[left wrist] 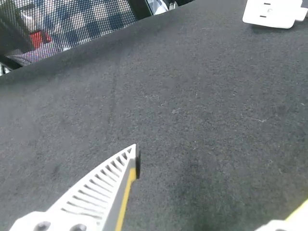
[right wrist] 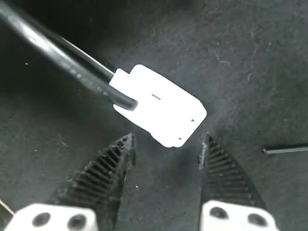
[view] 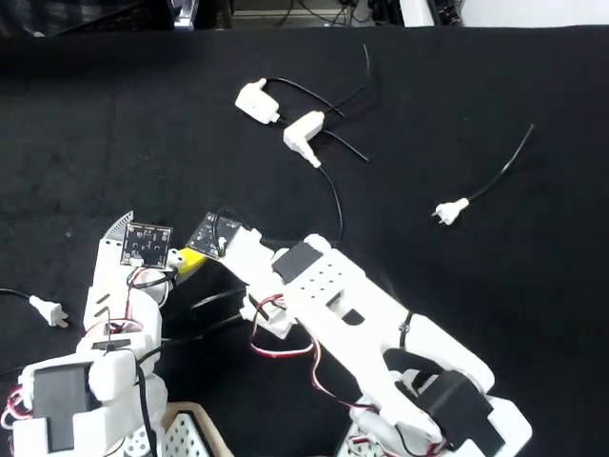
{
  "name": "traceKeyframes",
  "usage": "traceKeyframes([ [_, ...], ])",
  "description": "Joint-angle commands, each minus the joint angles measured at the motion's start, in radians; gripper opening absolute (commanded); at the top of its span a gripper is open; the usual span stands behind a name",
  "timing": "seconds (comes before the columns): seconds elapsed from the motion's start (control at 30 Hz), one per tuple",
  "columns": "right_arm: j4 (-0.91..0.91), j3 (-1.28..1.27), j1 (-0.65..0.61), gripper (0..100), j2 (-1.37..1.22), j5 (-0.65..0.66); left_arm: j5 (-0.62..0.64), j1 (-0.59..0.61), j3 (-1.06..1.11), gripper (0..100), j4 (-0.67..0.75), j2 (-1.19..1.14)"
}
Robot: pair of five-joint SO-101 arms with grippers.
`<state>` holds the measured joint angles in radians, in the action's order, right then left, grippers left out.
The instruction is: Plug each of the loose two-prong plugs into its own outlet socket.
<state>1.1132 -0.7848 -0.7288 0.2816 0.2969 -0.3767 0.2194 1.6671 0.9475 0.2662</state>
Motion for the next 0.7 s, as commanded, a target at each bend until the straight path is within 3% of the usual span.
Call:
traceKeyframes([
  [0.0, 0.005, 0.047, -0.012, 21.2, 0.048, -0.005, -0.005, -0.002, 0.019, 52, -0.006, 0.020],
  [0.33, 0.000, 0.073, -0.014, 21.3, 0.099, -0.011, -0.005, -0.002, 0.019, 52, -0.006, 0.020],
  [0.67, -0.078, 0.074, -0.118, 21.3, 0.099, -0.068, -0.005, -0.002, 0.019, 52, -0.006, 0.018],
])
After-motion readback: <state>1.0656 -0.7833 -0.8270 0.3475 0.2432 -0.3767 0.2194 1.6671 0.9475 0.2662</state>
